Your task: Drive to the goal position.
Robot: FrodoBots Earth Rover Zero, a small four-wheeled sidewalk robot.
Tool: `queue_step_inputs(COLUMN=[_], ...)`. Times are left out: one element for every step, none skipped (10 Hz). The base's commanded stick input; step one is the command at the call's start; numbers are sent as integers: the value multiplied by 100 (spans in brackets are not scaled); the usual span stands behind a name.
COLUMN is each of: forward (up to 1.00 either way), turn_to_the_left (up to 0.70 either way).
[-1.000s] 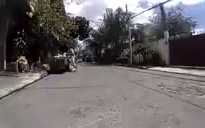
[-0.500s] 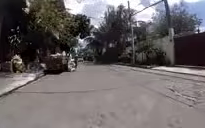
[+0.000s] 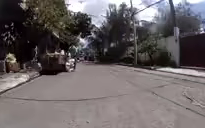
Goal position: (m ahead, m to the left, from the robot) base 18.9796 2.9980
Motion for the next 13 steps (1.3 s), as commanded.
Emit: queue_step_inputs(forward=[85,85,85,85,85,85,85,85,85,85,85,85,85], turn_to_the_left=[0,0,0,0,0,0,0,0,0,0,0,0,0])
